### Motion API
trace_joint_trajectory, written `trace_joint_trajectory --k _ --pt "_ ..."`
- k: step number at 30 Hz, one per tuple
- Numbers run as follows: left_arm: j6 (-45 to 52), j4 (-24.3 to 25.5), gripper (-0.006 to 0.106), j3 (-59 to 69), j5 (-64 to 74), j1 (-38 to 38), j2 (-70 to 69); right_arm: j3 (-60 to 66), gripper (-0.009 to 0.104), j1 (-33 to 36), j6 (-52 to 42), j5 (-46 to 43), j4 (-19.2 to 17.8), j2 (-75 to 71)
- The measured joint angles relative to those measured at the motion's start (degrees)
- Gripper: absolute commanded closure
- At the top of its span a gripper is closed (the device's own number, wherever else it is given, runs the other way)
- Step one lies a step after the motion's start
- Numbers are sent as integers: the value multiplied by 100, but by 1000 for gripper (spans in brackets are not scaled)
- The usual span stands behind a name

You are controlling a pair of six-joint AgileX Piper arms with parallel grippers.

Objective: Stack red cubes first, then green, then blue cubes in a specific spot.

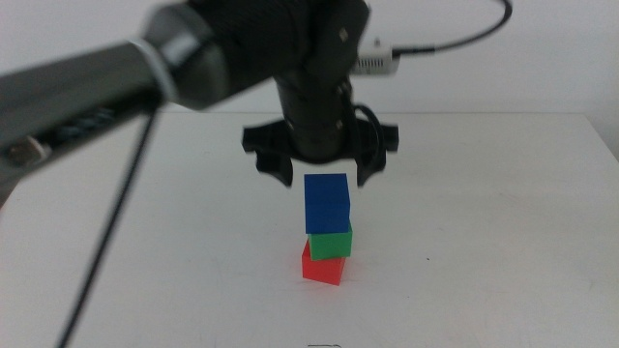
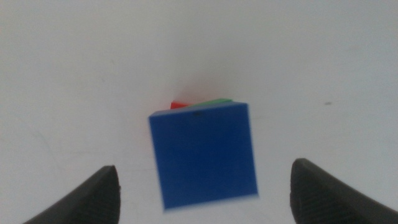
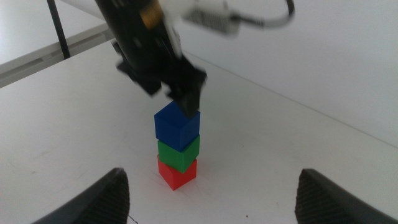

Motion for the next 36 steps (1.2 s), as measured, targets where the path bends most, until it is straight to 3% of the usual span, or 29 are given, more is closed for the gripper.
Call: trace_joint_trajectory --k 5,13,18,23,32,36 --pt "130 287 7 0 40 0 -791 0 15 0 0 0 0 0" --pt "1040 1405 7 0 142 0 -1723 0 15 0 0 0 0 0" --pt "1409 1800 7 0 154 52 -2034 0 15 0 0 0 0 0" --pt "1835 1608 7 111 145 630 -2491 0 15 0 0 0 0 0" --pt "3322 344 7 1464 -46 2944 -3910 0 15 0 0 0 0 0" --pt "3480 147 7 1671 -152 3492 -4337 0 15 0 0 0 0 0"
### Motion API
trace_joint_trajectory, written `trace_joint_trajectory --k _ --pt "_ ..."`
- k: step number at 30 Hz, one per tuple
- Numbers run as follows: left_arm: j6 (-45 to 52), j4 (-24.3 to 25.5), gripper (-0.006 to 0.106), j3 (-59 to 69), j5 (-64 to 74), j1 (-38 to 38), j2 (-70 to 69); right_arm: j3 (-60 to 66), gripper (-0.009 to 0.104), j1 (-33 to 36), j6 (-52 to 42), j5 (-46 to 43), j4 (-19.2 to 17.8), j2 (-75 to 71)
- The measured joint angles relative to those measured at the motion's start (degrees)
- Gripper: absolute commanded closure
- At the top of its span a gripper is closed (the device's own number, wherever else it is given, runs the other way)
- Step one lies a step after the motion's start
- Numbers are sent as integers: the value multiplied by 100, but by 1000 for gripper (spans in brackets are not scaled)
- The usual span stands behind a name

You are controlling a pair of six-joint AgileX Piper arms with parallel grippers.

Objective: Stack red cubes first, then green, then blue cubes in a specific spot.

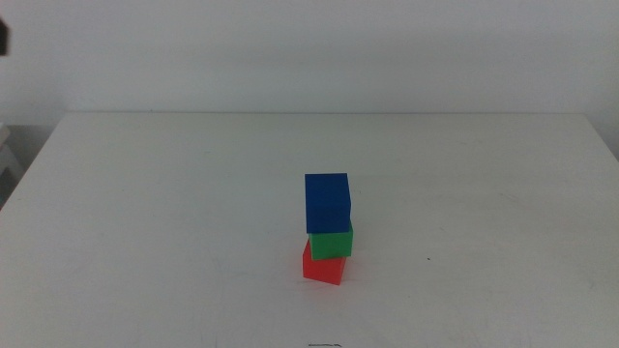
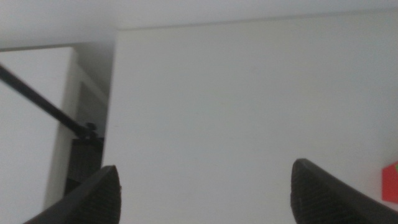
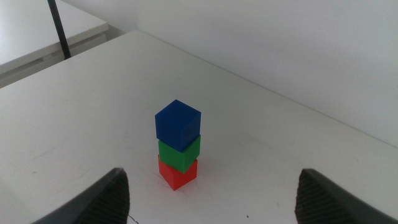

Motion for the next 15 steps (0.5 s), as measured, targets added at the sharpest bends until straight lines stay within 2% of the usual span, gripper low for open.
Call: trace_joint_trajectory --k 15 --pt "61 325 7 25 -25 158 -214 0 15 0 0 0 0 0"
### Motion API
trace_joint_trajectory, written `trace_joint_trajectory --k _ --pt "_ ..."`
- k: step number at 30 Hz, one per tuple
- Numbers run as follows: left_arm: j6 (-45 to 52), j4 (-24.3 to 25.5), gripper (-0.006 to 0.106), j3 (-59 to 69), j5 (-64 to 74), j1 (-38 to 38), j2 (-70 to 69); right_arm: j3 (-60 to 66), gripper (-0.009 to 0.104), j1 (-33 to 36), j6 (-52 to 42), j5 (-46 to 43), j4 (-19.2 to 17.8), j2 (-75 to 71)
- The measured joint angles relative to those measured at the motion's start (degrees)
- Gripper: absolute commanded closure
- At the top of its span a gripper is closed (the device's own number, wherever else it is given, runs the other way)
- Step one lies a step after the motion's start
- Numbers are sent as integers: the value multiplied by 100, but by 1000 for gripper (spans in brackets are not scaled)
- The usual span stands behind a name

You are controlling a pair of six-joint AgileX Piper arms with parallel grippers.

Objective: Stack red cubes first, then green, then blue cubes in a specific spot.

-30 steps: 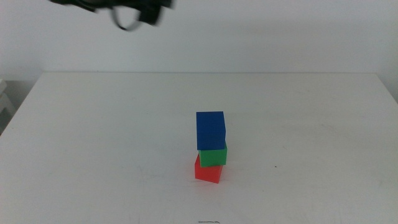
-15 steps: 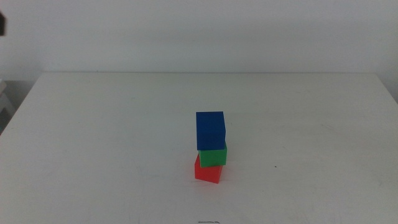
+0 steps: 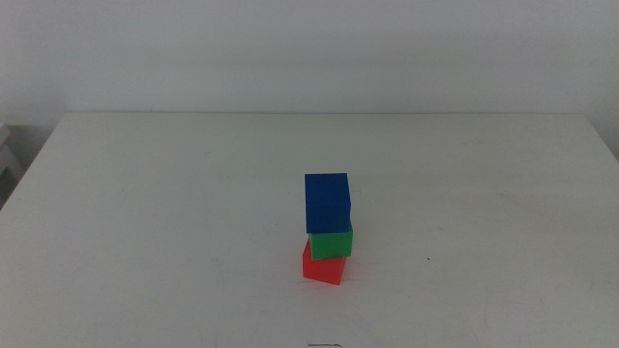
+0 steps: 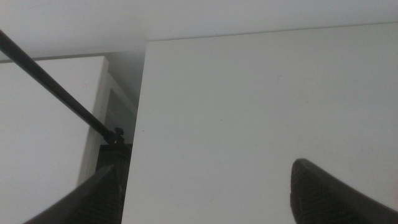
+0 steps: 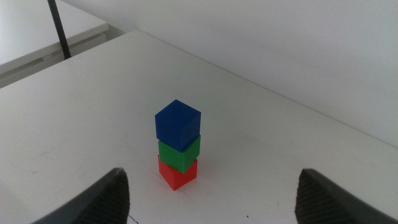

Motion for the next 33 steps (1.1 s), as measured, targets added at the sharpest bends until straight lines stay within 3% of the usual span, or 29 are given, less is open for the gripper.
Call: trace_joint_trajectory --k 10,20,23,26,33 --pt "0 16 7 582 -299 0 -688 7 15 0 0 0 -46 0" --pt "0 16 7 2496 -294 0 -3130 802 15 -364 0 -594 -1108 -228" --pt "0 28 7 2970 -262 0 -3809 1038 15 -798 0 -622 -967 -289" --pt "0 -9 7 3501 -281 0 -4310 1283 15 -1318 0 -833 -597 -395" --pt "0 -743 7 4975 -1692 0 -5367 2471 15 -2522 0 -2640 -17 -1213"
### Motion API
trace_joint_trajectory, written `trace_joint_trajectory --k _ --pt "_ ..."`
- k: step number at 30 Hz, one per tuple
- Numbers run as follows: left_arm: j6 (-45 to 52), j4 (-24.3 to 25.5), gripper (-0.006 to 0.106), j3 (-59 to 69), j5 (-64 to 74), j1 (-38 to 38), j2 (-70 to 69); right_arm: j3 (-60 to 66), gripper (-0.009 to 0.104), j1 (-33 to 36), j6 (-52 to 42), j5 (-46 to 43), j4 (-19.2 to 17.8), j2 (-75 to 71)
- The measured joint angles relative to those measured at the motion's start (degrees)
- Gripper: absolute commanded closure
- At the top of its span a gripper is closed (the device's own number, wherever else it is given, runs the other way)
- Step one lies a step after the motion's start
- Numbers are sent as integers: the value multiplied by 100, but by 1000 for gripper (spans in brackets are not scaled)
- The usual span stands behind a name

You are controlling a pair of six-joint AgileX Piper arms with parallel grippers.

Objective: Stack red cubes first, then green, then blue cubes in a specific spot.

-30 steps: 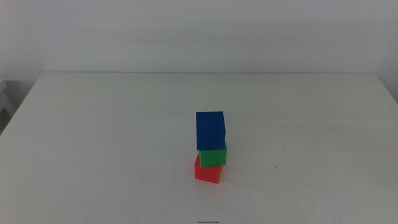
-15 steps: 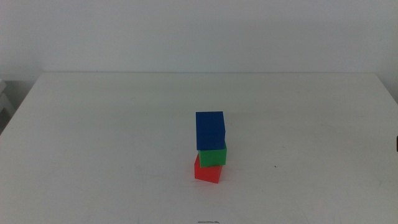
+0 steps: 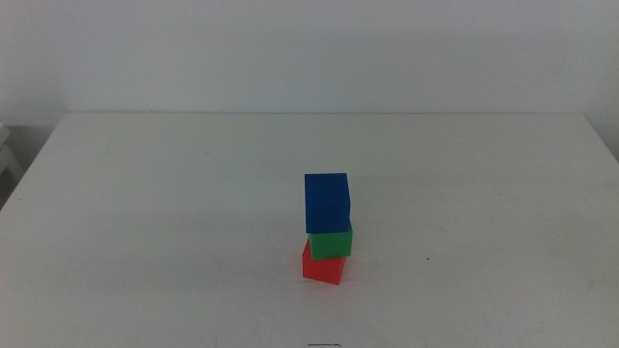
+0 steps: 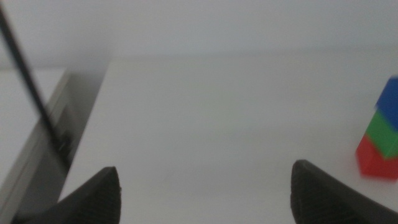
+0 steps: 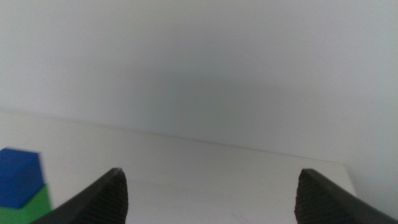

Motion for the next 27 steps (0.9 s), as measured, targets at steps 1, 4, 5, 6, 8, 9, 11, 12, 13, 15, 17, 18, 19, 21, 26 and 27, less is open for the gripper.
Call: trace_joint_trajectory --k 1,4,5,6,8,9,11,12,13,15,17,18,19,21,26,27 --pt "0 -64 7 179 -234 0 -94 184 15 -158 0 -154 61 -160" --pt "0 -97 7 814 -1225 0 -395 667 15 -609 0 -285 210 -588" --pt "0 -97 7 1047 -1597 0 -484 794 15 -736 0 -294 284 -730" --pt "0 -97 7 1291 -1998 0 -563 945 15 -884 0 -299 326 -867" --pt "0 -97 7 1797 -2743 0 -692 1225 15 -1141 0 -307 374 -1094" --pt "0 -97 7 2054 -3139 0 -754 1352 15 -1241 0 -307 385 -1207" --pt "0 -97 7 2510 -3769 0 -826 1568 15 -1358 0 -318 391 -1402" --pt "0 -97 7 2749 -4059 0 -843 1684 15 -1388 0 -324 398 -1505" --pt "0 -97 7 2930 -4266 0 -847 1794 15 -1410 0 -324 403 -1598" --pt "0 -97 7 3332 -4650 0 -849 1988 15 -1421 0 -324 403 -1757" --pt "0 -97 7 3607 -4830 0 -849 2208 15 -1421 0 -331 405 -1906" --pt "0 -97 7 3668 -4850 0 -849 2294 15 -1421 0 -337 405 -1952" --pt "0 -97 7 3681 -4850 0 -849 2400 15 -1421 0 -345 405 -1973" --pt "0 -97 7 3701 -4800 0 -849 2571 15 -1421 0 -302 410 -1974" --pt "0 -97 7 3703 -4772 0 -849 2633 15 -1421 0 -208 441 -1974" --pt "0 -97 7 3703 -4770 12 -849 2633 15 -1421 0 -208 445 -1974"
